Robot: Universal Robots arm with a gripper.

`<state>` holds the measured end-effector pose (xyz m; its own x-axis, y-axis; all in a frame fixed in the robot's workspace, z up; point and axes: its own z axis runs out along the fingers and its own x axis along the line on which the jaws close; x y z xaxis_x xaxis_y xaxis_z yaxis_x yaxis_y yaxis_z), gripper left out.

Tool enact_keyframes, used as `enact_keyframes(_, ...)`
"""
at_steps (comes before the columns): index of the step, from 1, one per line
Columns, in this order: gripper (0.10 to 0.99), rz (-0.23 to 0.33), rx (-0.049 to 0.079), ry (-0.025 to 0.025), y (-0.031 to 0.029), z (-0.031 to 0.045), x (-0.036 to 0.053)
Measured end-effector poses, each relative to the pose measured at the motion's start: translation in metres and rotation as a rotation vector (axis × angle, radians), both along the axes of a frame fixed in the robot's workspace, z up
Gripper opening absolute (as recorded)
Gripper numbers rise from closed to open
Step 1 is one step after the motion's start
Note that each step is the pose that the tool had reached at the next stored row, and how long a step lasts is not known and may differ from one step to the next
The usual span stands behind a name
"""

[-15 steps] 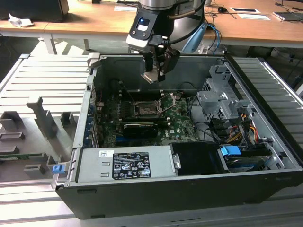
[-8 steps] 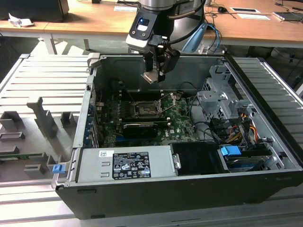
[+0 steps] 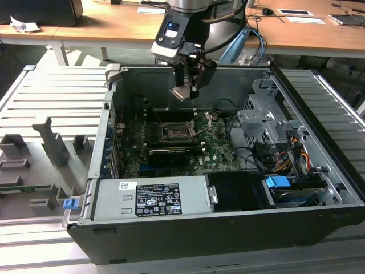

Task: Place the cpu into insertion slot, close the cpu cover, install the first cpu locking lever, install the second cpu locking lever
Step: 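Place the cpu into insertion slot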

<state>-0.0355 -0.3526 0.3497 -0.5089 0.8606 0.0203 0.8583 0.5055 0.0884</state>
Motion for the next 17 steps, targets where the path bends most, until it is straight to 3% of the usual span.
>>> enact_keyframes(17, 0.529, -0.012, 0.000, 0.0000, 0.0000, -0.0004, 0.0000)
